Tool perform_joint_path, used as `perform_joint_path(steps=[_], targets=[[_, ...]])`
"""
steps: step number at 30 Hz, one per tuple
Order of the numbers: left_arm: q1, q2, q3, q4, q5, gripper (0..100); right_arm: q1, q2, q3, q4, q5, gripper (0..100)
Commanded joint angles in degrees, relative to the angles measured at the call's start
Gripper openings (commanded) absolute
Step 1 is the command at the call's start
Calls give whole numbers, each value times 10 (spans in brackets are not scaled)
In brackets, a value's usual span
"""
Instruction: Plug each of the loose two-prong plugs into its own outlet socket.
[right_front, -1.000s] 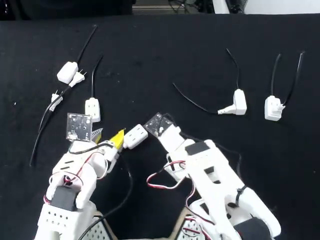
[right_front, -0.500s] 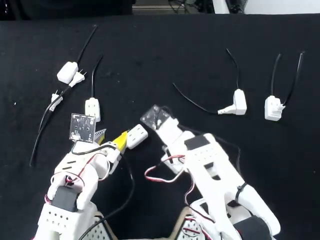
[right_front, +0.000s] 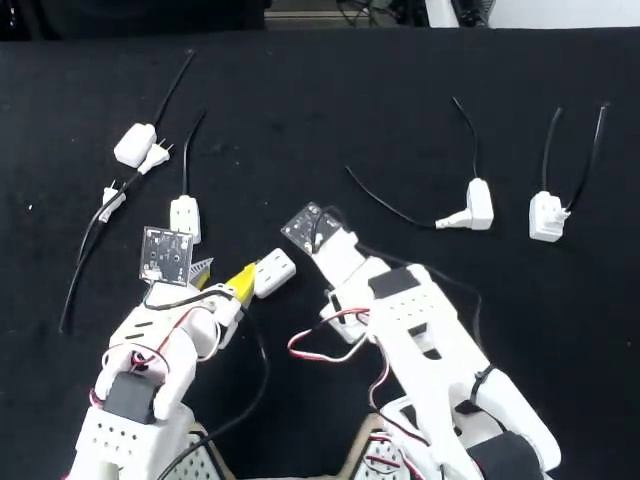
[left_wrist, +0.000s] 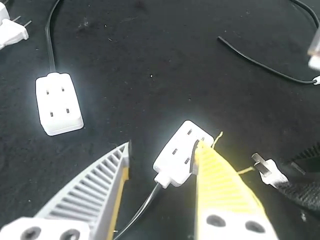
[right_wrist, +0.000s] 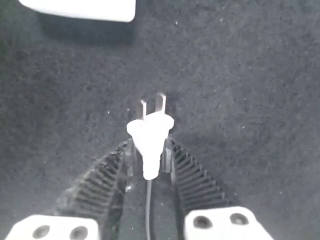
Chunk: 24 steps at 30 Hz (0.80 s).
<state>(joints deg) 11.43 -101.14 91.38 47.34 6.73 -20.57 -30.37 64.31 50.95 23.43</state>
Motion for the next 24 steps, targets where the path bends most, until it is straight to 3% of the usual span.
perform_joint_path(steps=[1, 7, 21, 24], targets=[[0, -4, -9, 2, -2, 213, 8, 1, 9, -23, -1, 83], [0, -4, -9, 2, -2, 213, 8, 1, 17, -27, -1, 157], [0, -4, -9, 2, -2, 213, 7, 36, 15, -55, -2, 158], [0, -4, -9, 2, -2, 213, 30, 85, -22, -50, -2, 111]])
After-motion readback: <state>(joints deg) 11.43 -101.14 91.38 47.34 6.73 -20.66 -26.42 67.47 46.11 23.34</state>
